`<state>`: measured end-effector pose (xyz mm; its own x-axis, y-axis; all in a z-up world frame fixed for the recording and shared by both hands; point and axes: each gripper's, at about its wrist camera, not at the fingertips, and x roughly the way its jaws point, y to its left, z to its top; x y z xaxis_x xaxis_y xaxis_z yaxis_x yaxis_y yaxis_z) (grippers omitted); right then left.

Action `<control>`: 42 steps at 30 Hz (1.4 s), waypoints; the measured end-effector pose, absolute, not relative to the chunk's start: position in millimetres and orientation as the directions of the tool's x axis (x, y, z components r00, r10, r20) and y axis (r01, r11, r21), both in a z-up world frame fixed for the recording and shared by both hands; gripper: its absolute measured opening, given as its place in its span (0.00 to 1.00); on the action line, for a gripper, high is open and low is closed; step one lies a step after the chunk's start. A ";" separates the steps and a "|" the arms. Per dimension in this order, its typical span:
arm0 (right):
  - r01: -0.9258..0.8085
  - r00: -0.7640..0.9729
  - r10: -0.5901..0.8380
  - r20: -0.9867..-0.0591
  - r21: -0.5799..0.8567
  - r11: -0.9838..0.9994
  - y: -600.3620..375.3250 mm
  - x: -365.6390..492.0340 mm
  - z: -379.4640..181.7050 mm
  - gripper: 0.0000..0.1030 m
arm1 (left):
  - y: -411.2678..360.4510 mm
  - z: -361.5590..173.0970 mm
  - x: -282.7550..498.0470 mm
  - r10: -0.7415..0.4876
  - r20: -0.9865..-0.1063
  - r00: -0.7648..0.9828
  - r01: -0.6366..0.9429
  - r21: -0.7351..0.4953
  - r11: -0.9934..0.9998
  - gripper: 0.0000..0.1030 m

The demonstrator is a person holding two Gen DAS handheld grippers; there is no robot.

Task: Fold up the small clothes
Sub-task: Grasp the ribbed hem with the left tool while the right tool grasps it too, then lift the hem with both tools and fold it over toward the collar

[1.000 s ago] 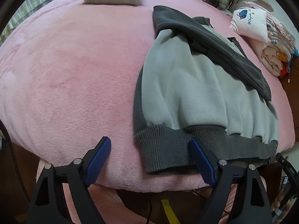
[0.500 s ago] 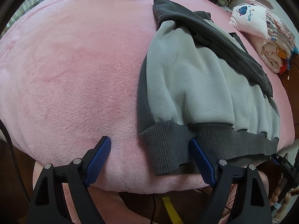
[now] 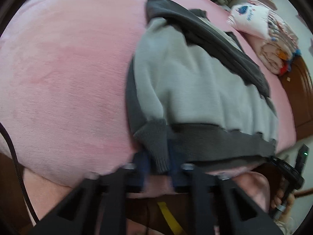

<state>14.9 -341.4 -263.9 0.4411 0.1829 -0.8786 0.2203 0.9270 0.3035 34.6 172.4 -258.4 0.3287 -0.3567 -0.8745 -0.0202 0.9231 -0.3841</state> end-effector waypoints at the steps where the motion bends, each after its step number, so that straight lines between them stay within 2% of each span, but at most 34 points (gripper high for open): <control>1: 0.216 0.444 0.212 -0.871 0.333 0.918 -345.5 13.4 -260.4 0.13 | 172.6 -255.5 34.8 -0.358 -0.875 0.326 -0.029 -0.387 0.921 0.08; 10: 0.161 0.526 0.282 -0.802 0.420 0.893 -359.7 5.5 -213.6 0.09 | 196.4 -240.8 37.9 -0.453 -0.830 0.325 -0.117 -0.510 0.852 0.04; 23: 0.039 0.681 0.337 -0.650 0.492 0.870 -353.7 38.7 -124.6 0.08 | 185.4 -162.4 68.5 -0.539 -0.708 0.456 -0.064 -0.630 0.774 0.04; 33: 0.078 0.785 0.211 -0.582 0.430 0.899 -370.4 139.1 -58.9 0.08 | 175.4 -96.3 174.3 -0.460 -0.666 0.588 -0.128 -0.638 0.759 0.04; 37: 0.107 0.789 0.167 -0.592 0.400 0.910 -372.6 190.5 -50.6 0.08 | 160.2 -80.4 233.7 -0.388 -0.693 0.607 -0.165 -0.588 0.792 0.04; 42: 0.147 0.778 0.122 -0.616 0.367 0.918 -373.1 259.2 -60.9 0.08 | 136.7 -86.9 305.2 -0.319 -0.736 0.597 -0.201 -0.522 0.829 0.04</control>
